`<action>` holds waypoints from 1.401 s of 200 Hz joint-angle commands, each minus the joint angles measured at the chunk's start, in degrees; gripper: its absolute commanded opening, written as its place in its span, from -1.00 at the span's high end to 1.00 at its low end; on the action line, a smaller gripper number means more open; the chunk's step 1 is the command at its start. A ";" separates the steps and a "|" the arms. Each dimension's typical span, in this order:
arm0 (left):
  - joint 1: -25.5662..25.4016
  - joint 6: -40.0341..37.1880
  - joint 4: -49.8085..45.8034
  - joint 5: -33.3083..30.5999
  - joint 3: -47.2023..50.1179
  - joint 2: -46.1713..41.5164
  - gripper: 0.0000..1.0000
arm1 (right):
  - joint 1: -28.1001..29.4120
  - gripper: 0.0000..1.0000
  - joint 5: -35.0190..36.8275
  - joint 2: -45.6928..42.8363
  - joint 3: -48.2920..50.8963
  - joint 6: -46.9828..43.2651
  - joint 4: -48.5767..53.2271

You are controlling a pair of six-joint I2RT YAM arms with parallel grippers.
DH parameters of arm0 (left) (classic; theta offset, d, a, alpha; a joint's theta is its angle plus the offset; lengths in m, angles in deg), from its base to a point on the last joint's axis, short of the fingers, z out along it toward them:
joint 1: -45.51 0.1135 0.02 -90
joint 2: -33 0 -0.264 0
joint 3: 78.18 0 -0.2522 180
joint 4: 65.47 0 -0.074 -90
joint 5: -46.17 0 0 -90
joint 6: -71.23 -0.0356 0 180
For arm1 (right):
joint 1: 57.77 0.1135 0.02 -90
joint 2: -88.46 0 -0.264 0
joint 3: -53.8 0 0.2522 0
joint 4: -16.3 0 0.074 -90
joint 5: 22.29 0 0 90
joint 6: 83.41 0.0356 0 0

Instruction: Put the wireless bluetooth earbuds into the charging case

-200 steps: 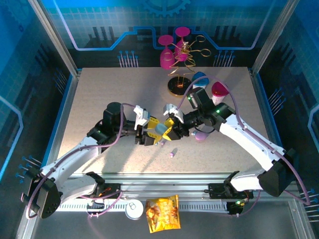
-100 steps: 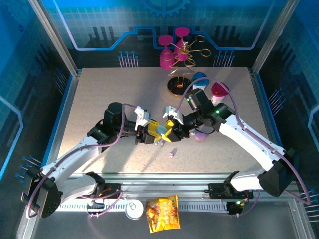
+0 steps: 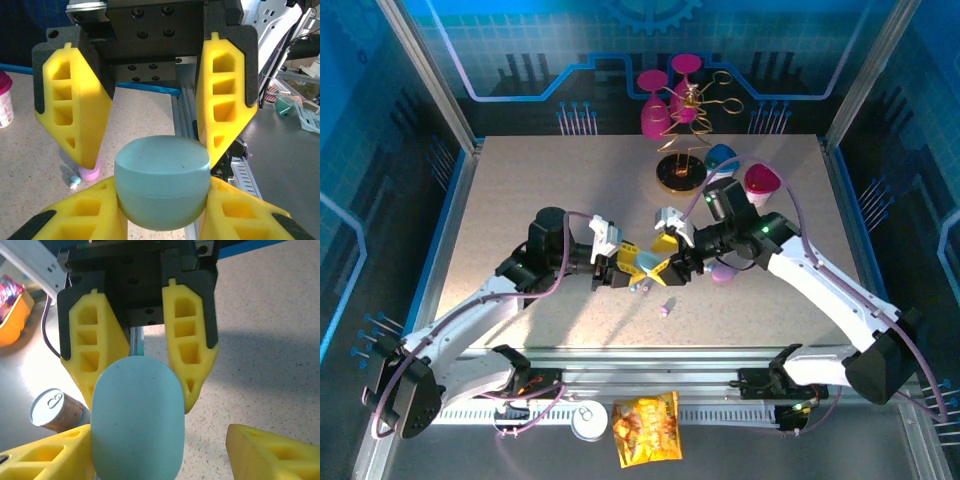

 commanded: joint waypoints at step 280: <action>3.48 9.98 32.32 -11.90 13.46 -3.92 0.60 | -13.47 -0.61 1.83 -13.87 16.73 26.28 -33.36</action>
